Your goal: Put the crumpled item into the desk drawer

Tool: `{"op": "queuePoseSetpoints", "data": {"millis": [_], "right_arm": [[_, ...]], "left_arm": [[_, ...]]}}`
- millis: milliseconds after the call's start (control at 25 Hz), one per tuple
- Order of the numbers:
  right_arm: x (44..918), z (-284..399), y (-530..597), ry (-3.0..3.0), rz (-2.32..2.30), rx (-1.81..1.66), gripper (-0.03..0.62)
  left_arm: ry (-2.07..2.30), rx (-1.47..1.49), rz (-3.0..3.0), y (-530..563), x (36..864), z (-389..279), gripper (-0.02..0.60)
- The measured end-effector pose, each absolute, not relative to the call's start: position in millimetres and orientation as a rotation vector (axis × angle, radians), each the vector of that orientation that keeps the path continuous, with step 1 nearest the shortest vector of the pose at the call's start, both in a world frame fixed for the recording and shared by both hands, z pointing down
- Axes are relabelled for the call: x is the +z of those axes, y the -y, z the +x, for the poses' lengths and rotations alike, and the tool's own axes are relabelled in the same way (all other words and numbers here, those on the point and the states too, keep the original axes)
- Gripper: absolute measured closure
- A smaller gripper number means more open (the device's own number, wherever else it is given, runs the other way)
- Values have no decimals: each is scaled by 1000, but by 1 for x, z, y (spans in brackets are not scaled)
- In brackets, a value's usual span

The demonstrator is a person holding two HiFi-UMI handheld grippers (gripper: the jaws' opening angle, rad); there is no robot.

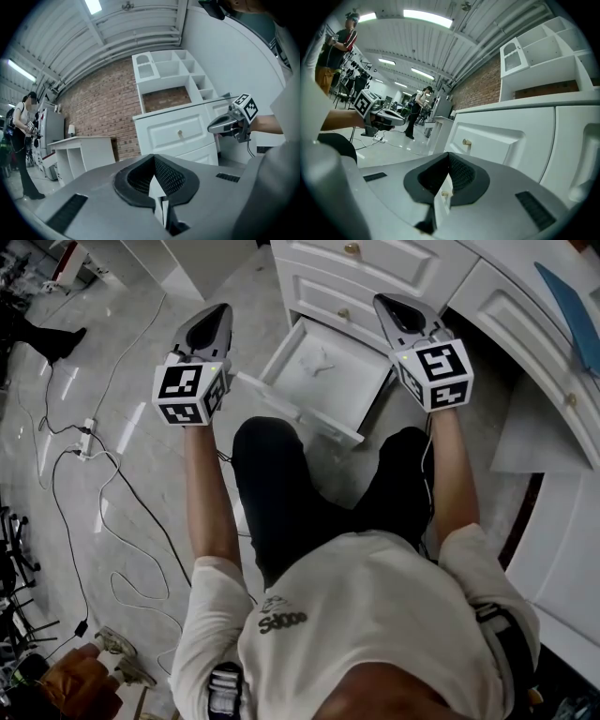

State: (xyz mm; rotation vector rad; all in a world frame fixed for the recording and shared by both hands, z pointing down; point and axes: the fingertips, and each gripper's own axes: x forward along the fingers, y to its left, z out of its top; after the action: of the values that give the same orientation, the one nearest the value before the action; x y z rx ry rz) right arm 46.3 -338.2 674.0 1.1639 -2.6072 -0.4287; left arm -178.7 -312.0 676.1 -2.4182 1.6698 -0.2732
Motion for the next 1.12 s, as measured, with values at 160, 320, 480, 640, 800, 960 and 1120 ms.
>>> {"op": "queuePoseSetpoints", "data": {"millis": [160,320,480,640,800,960,1120], "right_arm": [[669,49,346,2595,1187,-445,588],[668,38,363,2572,1167,-467,588],[650,23,378,2579,1134,-407,588],[575,1,383,2589,1108,-381,588],[476,0,395,2578,1131,-366,588],[383,11,406,2559,1143,-319,588],[282,30,406,2538,1153,-288,588]], "left_arm": [[-1663,-335,-2383,325,684,-184,565],[-1632,-344,-2385,347,687,-189,565],[-1627,-364,-2392,363,657,-197,565],[-1648,-365,-2398,374,579,-211,565],[-1648,-386,-2402,381,485,-215,565],[-1684,-379,-2420,391,390,-219,565],[-1680,-404,-2419,387,289,-206,565]]}}
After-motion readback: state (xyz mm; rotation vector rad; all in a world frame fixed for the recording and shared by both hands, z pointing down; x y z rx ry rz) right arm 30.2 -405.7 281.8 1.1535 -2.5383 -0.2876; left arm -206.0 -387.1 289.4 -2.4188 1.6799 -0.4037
